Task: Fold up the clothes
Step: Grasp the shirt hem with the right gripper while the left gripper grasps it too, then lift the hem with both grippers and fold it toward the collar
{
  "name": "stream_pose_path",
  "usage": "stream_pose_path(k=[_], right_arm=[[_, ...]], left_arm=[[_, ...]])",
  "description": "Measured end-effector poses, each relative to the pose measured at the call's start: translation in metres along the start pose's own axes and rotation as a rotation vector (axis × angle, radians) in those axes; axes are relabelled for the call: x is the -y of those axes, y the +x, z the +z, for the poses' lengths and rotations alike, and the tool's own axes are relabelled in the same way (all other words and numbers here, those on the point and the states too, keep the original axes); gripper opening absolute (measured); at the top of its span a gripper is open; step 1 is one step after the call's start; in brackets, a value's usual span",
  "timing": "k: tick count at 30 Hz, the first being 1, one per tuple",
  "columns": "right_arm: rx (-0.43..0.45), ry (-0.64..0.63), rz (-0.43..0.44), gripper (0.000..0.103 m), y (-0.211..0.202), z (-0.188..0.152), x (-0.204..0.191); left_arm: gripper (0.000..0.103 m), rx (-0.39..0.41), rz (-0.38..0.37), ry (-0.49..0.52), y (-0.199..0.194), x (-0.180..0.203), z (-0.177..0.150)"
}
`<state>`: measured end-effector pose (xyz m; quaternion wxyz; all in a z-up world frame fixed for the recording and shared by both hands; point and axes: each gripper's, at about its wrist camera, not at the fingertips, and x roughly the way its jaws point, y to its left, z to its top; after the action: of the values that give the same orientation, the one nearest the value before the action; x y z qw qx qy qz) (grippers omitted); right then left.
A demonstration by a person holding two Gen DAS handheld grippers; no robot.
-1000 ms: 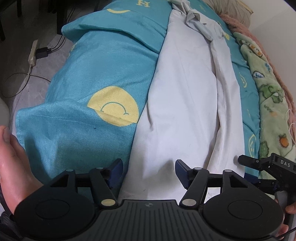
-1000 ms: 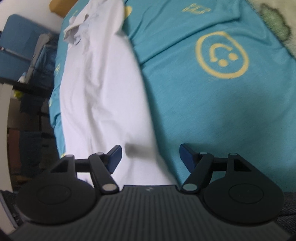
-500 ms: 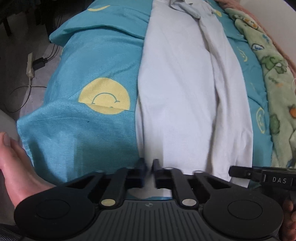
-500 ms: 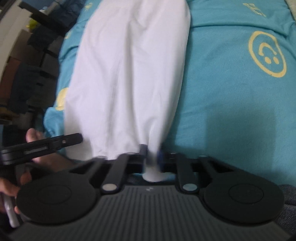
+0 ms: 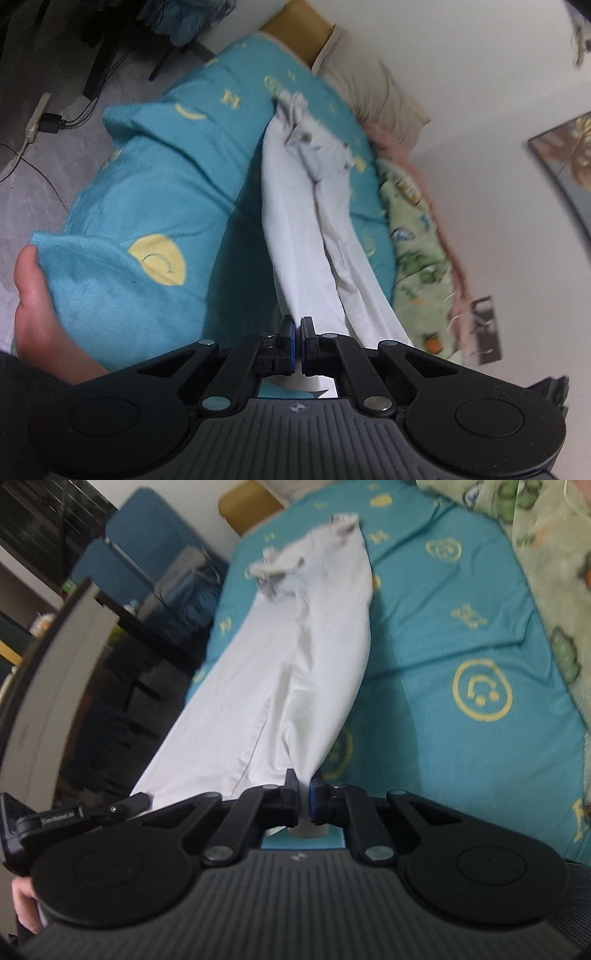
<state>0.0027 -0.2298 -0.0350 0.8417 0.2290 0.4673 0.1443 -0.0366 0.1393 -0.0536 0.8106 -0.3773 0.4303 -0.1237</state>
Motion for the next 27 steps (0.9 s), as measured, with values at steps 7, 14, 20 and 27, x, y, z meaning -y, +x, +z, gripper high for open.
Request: stream_pose_path(k=[7,14,20,27], right_arm=[[0.096,0.008,0.053,0.008,-0.051,-0.033,0.013],[0.148,0.067,0.126,0.008,-0.071,-0.098,0.041],[0.169,0.072,0.154,0.008,-0.071,-0.082,0.029],[0.220,0.164,0.153,0.008,-0.044,-0.004,0.028]], left_arm=[[0.002,0.004,-0.009,0.013,-0.035,0.026,-0.031],[0.002,-0.053,-0.015,0.029,-0.052,0.017,-0.079],[0.002,-0.048,0.005,0.049,-0.042,0.030,-0.064],[0.002,0.028,0.023,0.113,-0.004,0.071,0.005]])
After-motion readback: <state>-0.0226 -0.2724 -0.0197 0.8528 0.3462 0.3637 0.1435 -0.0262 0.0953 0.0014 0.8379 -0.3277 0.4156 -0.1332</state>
